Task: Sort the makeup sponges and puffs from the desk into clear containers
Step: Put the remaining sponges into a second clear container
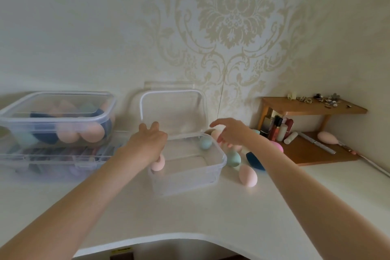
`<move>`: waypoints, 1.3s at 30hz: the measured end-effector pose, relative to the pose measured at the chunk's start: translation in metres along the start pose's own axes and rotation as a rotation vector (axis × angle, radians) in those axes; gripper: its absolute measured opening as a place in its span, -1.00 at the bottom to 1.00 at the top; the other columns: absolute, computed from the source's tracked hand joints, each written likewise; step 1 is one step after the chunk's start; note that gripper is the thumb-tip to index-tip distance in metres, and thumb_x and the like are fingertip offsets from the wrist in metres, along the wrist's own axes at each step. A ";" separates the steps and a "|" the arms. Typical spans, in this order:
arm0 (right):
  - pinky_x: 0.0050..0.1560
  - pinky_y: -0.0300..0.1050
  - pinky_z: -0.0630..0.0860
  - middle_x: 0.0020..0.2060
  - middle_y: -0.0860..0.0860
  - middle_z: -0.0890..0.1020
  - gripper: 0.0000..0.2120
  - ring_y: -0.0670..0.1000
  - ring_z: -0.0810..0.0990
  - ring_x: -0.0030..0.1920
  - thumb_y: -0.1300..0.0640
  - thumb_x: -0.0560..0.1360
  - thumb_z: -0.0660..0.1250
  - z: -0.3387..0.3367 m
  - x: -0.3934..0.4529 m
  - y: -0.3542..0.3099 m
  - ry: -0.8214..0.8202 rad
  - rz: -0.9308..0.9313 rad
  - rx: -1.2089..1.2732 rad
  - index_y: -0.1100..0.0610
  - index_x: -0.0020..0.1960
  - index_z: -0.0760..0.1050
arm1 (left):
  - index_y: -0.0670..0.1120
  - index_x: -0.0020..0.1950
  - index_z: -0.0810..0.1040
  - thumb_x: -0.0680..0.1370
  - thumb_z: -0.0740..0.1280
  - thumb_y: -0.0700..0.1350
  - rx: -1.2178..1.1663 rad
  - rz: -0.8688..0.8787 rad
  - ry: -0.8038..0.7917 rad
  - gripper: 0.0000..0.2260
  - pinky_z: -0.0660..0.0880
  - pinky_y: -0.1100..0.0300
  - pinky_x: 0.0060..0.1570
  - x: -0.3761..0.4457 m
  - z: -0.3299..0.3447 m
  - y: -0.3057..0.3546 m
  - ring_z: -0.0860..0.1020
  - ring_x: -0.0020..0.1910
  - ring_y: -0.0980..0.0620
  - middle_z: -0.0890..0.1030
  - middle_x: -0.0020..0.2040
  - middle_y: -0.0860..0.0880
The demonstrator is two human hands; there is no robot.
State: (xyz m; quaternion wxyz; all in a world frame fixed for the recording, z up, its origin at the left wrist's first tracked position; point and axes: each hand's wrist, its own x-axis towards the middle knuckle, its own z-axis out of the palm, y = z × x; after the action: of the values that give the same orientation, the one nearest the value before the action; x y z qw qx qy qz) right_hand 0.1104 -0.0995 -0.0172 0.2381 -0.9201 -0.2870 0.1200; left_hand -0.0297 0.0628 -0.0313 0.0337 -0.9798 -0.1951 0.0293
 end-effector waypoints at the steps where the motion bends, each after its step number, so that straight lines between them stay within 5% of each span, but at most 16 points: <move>1: 0.05 -0.05 0.58 0.10 0.18 0.61 -0.53 0.11 0.61 -0.06 0.37 0.53 0.09 0.005 0.001 -0.001 -0.102 0.020 -0.003 -0.02 0.33 0.40 | -0.14 0.13 0.46 0.49 0.29 -0.25 -0.009 0.011 -0.006 -0.79 0.32 0.12 -0.09 -0.001 0.000 -0.002 0.32 0.13 -0.14 0.31 0.19 -0.10; 6: -0.01 -0.18 0.50 0.20 0.06 0.57 -0.53 0.11 0.58 0.13 0.29 0.55 0.05 0.021 0.013 -0.001 -0.168 -0.049 -0.121 -0.11 0.34 0.41 | -0.10 0.08 0.47 0.47 0.31 -0.18 -0.066 0.070 0.012 -0.81 0.39 0.10 0.02 -0.003 0.001 -0.013 0.24 -0.05 -0.04 0.29 0.05 -0.05; 10: -0.29 -0.28 0.52 -0.15 0.12 0.65 -0.70 0.00 0.57 -0.30 0.26 0.53 0.20 0.011 0.014 0.008 -0.054 -0.002 0.154 0.06 0.20 0.53 | -0.09 0.07 0.48 0.46 0.32 -0.17 -0.100 0.086 0.031 -0.81 0.42 0.06 0.10 -0.003 0.003 -0.017 0.23 -0.04 -0.02 0.25 0.01 -0.01; 13: -0.36 -0.24 0.47 -0.30 0.04 0.58 -0.91 -0.05 0.49 -0.44 0.10 0.50 0.34 -0.010 0.006 0.007 0.219 -0.065 0.323 0.13 -0.08 0.51 | -0.07 0.08 0.48 0.47 0.32 -0.16 -0.131 0.085 0.036 -0.80 0.41 0.06 0.11 -0.002 0.003 -0.015 0.23 -0.04 -0.02 0.29 0.05 -0.04; 15: -0.37 -0.26 0.43 -0.33 0.03 0.58 -0.82 -0.07 0.47 -0.47 0.09 0.46 0.40 -0.021 -0.009 0.000 0.295 -0.134 0.364 0.08 -0.22 0.41 | -0.05 0.08 0.48 0.47 0.32 -0.16 -0.166 0.081 0.038 -0.80 0.41 0.06 0.10 0.000 0.003 -0.007 0.22 -0.03 -0.02 0.28 0.05 -0.03; 18: -0.30 -0.24 0.56 -0.25 0.00 0.60 -0.78 -0.06 0.59 -0.44 0.17 0.43 0.44 -0.018 -0.032 -0.017 0.098 -0.210 0.492 0.16 -0.08 0.40 | -0.01 0.10 0.42 0.46 0.31 -0.16 -0.184 0.081 0.060 -0.77 0.39 0.09 -0.09 0.002 0.002 0.007 0.21 -0.03 -0.03 0.26 0.02 -0.02; 21: -0.20 -0.30 0.58 -0.07 -0.02 0.59 -0.72 -0.08 0.64 -0.37 0.21 0.42 0.44 0.004 -0.043 -0.024 -0.073 -0.238 0.259 0.20 0.07 0.44 | -0.01 0.16 0.35 0.46 0.30 -0.16 -0.194 0.096 0.070 -0.70 0.30 0.11 -0.15 0.003 0.000 0.020 0.22 -0.01 -0.04 0.29 0.05 -0.04; 25: -0.29 -0.44 0.48 -0.06 -0.02 0.55 -0.78 -0.13 0.56 -0.38 0.15 0.43 0.42 0.030 -0.040 -0.023 -0.051 -0.233 0.052 0.09 0.04 0.46 | -0.08 0.18 0.33 0.46 0.33 -0.14 -0.259 0.114 0.088 -0.66 0.37 0.09 -0.04 0.003 -0.002 0.026 0.31 0.06 -0.07 0.34 0.06 -0.06; 28: 0.14 -0.16 0.43 -0.02 -0.02 0.62 -0.72 -0.02 0.59 -0.06 0.02 0.44 0.39 0.040 -0.039 -0.024 0.020 -0.206 -0.186 0.06 0.12 0.50 | -0.09 0.17 0.33 0.46 0.34 -0.11 -0.289 0.123 0.103 -0.67 0.39 0.07 0.01 0.004 -0.002 0.025 0.27 0.01 -0.03 0.33 0.02 -0.04; 30: 0.21 -0.09 0.40 0.04 -0.02 0.64 -0.70 0.00 0.58 0.04 0.00 0.44 0.38 0.046 -0.037 -0.026 0.052 -0.188 -0.208 0.06 0.13 0.51 | -0.09 0.18 0.33 0.47 0.33 -0.11 -0.289 0.138 0.118 -0.68 0.38 0.10 -0.03 0.005 0.000 0.024 0.26 0.00 -0.02 0.30 -0.01 -0.01; 34: -0.03 -0.16 0.43 -0.02 0.06 0.67 -0.78 0.01 0.55 -0.10 0.08 0.43 0.40 0.051 -0.031 -0.030 0.037 -0.173 -0.069 0.11 -0.04 0.40 | -0.08 0.18 0.33 0.45 0.37 0.01 -0.307 0.144 0.148 -0.62 0.31 0.17 -0.09 0.007 0.004 0.025 0.24 -0.01 -0.01 0.28 -0.03 0.01; 39: -0.01 -0.25 0.41 -0.11 0.00 0.73 -0.92 -0.11 0.58 -0.07 0.18 0.48 0.28 0.041 -0.031 -0.026 -0.027 -0.202 -0.090 0.03 -0.16 0.45 | -0.08 0.15 0.33 0.40 0.40 0.13 -0.268 0.065 0.180 -0.53 0.33 0.16 -0.12 0.010 0.009 0.034 0.31 0.06 -0.08 0.35 0.05 -0.03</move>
State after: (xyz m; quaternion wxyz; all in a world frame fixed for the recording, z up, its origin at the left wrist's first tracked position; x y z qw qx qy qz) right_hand 0.0586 -0.0839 -0.0372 0.2033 -0.8946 -0.3866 0.0947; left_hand -0.0086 0.0358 -0.0431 -0.0808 -0.9800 -0.1615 -0.0836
